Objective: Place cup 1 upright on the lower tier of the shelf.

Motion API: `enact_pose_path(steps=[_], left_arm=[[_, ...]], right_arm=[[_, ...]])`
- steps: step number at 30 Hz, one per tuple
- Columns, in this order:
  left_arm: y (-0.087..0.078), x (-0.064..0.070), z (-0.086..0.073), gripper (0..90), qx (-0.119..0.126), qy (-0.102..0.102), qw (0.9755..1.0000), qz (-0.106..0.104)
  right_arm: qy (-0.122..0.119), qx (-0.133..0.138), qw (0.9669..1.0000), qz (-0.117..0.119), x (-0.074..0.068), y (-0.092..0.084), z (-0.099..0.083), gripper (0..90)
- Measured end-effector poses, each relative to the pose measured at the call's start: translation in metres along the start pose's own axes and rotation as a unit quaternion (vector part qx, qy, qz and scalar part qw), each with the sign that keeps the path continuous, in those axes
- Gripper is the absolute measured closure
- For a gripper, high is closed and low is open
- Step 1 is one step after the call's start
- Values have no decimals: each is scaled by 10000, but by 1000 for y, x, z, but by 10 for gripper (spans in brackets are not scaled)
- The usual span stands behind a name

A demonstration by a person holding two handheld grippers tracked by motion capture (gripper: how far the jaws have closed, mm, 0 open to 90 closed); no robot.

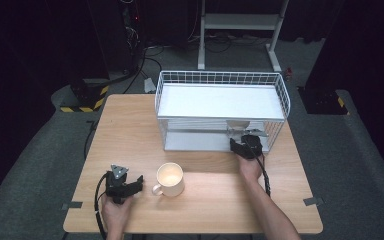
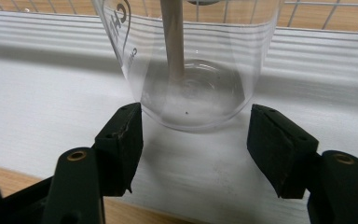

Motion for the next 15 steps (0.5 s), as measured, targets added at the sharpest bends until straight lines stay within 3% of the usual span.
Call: enact_pose_path(steps=[15], left_arm=[[0, 0, 0, 217, 0, 0, 10000, 0]], right_arm=[[-35, 23, 10000, -58, 4, 0, 0, 401]])
Point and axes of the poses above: each handheld gripper's, and its own axes: y roughly forward along the jaws, z roughly out of its top, x roughly to its right, the point moved 6 cm from there along y, roughly forward along the jaws, and after that the axes turned 10 degrees about z, right-handed, at the moved point
